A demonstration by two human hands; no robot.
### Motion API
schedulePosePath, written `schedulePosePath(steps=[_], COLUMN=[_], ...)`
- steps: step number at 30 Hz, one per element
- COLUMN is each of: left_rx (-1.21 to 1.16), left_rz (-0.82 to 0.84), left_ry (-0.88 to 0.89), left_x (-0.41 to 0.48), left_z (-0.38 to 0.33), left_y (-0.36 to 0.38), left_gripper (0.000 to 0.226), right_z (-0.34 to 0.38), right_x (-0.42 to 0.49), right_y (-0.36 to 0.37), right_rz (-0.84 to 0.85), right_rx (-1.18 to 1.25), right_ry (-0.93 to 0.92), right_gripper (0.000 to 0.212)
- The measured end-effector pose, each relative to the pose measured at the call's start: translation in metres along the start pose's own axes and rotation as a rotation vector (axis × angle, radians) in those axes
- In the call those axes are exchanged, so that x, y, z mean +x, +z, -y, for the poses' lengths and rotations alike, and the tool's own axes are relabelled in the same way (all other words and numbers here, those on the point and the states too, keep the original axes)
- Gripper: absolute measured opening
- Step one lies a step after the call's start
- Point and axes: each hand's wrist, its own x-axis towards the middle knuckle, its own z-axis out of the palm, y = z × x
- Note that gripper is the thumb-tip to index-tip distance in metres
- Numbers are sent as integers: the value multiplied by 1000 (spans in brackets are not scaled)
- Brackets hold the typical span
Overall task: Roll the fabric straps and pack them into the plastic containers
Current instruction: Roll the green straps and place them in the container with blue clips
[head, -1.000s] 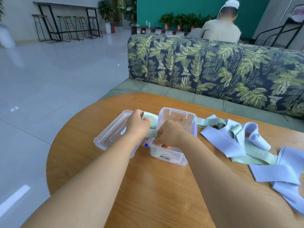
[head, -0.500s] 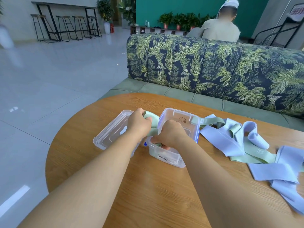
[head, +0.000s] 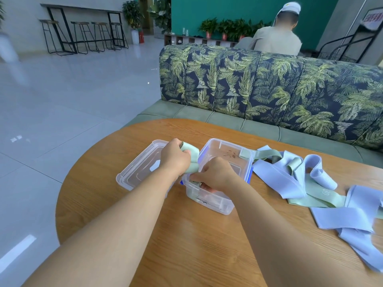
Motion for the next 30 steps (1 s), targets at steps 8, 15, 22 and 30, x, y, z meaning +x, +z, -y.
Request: schedulePosePath(steps=[8, 15, 22, 30], left_rx=[16, 18, -77, -179], left_rz=[0, -6, -108, 28], left_ry=[-19, -19, 64, 174], left_x=[1, 1, -2, -30], left_z=[1, 1, -2, -10], left_y=[0, 1, -1, -37], left_gripper=[33, 34, 25, 21], right_z=[-16, -17, -19, -18], right_x=[1, 4, 3, 2], right_y=[-1, 5, 6, 6], right_rz=[140, 96, 76, 63], right_rx=[287, 328, 275, 236], right_ry=[85, 86, 60, 52], right_gripper=[17, 20, 34, 23])
